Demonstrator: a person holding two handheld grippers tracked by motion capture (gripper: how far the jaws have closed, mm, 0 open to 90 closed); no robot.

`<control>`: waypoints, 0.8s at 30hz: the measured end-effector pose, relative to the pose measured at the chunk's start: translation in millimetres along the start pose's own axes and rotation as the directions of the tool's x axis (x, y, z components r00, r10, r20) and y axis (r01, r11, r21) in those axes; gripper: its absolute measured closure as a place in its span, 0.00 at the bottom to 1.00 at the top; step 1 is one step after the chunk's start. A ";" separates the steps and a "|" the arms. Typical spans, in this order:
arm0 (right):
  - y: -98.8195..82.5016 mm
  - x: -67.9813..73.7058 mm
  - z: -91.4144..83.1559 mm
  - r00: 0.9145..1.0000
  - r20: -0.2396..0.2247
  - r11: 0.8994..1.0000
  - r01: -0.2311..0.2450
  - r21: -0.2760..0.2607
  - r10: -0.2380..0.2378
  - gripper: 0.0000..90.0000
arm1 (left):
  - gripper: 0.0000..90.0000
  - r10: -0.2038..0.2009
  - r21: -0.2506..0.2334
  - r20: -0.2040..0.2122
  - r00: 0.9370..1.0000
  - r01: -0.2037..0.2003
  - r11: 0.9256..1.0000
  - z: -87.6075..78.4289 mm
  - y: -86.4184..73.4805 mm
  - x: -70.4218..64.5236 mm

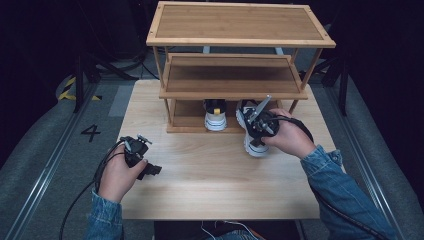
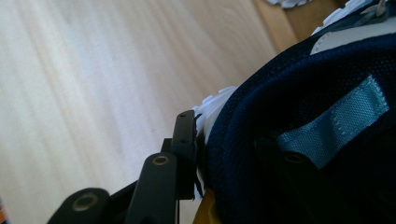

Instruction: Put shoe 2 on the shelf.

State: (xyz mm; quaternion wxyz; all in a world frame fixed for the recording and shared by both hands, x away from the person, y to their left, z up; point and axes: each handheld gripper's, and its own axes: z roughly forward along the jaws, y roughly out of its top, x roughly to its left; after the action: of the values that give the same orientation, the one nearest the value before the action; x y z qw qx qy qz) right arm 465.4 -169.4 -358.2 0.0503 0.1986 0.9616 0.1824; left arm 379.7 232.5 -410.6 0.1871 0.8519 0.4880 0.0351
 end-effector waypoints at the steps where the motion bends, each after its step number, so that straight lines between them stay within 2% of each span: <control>1: 0.0 0.0 0.0 1.000 0.000 1.000 0.000 0.000 0.000 0.79 | 0.19 0.002 -0.001 0.001 1.000 -0.002 1.000 0.0 0.2 0.1; 11: 24.6 -22.2 25.6 1.000 -0.006 0.999 -0.025 -0.020 0.025 0.79 | 0.19 0.006 -0.009 0.001 1.000 -0.006 1.000 -0.5 0.8 3.9; 20: 31.0 -32.8 48.0 0.999 -0.023 0.999 -0.050 -0.017 0.049 0.79 | 0.19 0.008 -0.017 -0.007 1.000 -0.008 1.000 -0.2 1.0 5.5; 24: 32.0 -34.5 52.2 0.998 -0.029 0.999 -0.054 -0.008 0.054 0.78 | 0.19 0.005 -0.013 -0.002 1.000 -0.005 1.000 -0.6 0.5 5.8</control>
State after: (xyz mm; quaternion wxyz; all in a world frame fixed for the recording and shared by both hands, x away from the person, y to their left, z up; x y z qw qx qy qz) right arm 517.5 -138.6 -394.0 0.0321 0.2216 0.9558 0.1906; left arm 383.0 237.3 -410.6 0.1922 0.8519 0.4856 0.0398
